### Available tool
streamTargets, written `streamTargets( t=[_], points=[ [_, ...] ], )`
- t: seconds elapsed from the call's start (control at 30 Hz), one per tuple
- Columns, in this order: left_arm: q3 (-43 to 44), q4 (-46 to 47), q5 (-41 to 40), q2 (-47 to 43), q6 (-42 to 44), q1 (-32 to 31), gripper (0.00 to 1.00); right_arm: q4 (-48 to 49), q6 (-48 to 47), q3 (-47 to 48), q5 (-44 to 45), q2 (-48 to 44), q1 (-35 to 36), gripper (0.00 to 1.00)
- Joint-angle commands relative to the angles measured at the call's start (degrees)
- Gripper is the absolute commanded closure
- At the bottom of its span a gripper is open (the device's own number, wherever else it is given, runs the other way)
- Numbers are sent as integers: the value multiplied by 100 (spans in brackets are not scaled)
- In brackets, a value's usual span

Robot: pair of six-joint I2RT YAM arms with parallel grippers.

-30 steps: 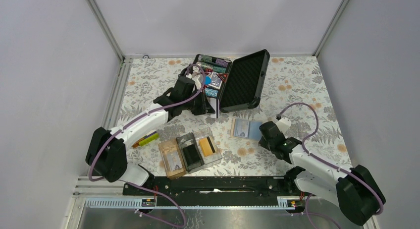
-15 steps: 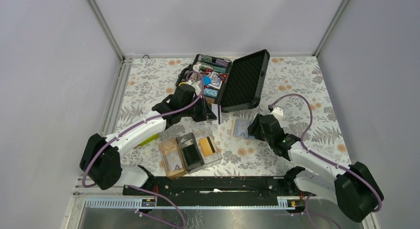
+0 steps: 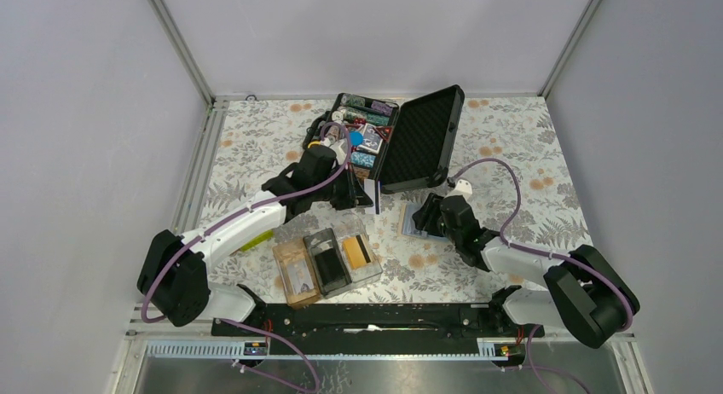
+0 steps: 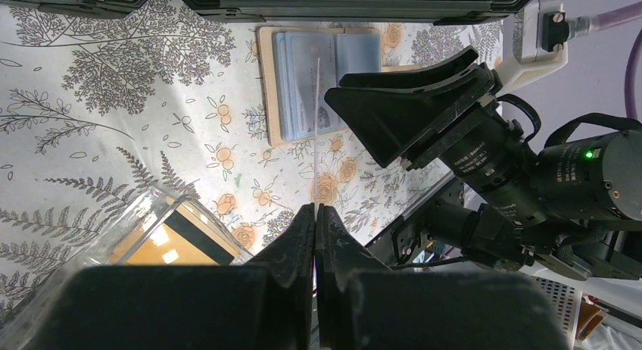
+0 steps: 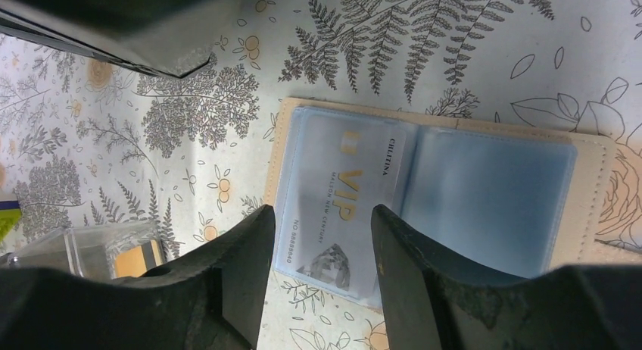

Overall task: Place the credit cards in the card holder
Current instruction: Move the card holder to the center of the board.

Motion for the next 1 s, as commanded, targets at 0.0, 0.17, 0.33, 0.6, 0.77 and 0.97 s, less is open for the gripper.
streamTargets(
  t=[0.0,0.17,0.33,0.6,0.77,0.97],
  points=[
    [-33,180,-105,-238,70,-1,100,119,-191,29,357,6,-16,42],
    [-9,176,-121,-248,90,0,100,42,-221,34,395,224,-16,41],
    [2,87,-163,-294,148,-1,100,93,-213,72,300,504,-10,41],
    [-101,44,-188,-301,182,-1,100,-403,-145,104,-109,435,231,46],
    [-351,345,-56,-225,3,-26,100,-712,-20,-18,-257,274,541,47],
    [-413,462,-51,-222,-77,-131,100,-716,-87,-20,-417,260,922,48]
  ],
)
